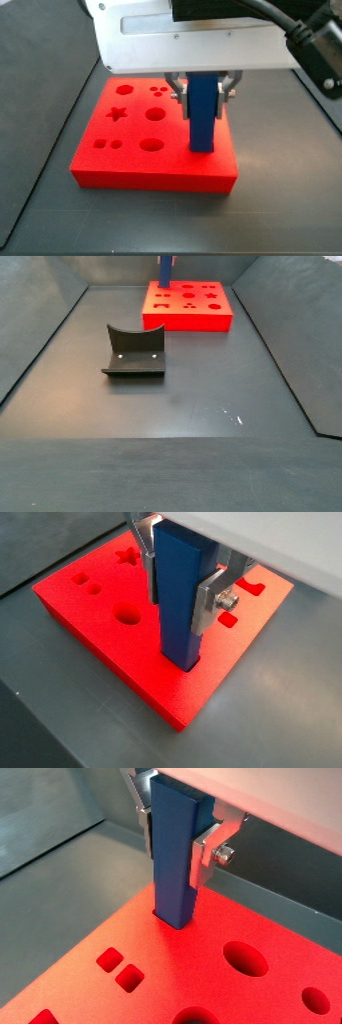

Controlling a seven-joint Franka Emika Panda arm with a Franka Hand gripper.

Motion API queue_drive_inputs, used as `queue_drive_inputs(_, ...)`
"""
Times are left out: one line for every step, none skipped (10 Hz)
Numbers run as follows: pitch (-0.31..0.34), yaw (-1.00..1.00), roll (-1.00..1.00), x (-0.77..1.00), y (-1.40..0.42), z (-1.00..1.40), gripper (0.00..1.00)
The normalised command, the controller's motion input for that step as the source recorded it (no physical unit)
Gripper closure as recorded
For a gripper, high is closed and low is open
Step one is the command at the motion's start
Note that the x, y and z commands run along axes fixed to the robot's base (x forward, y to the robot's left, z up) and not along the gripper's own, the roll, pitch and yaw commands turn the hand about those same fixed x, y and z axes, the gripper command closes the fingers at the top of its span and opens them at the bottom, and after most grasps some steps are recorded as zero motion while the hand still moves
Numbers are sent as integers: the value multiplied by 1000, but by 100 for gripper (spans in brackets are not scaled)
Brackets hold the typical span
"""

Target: Insert the rectangle object.

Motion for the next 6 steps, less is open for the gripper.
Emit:
queue_drive_inputs(-141, 177, 77, -269, 209, -634, 100)
queue_drive_inputs(-150, 800, 14, -109, 394, -777, 100)
queue_drive_inputs(-187, 634, 89, -217, 0, -649, 100)
queue_drive_inputs(0, 331, 106, 20, 0, -263, 100)
queue_drive_inputs(-13, 11, 31, 120, -31, -294, 100)
queue_drive_inputs(-49, 140, 226, 0, -163, -874, 100)
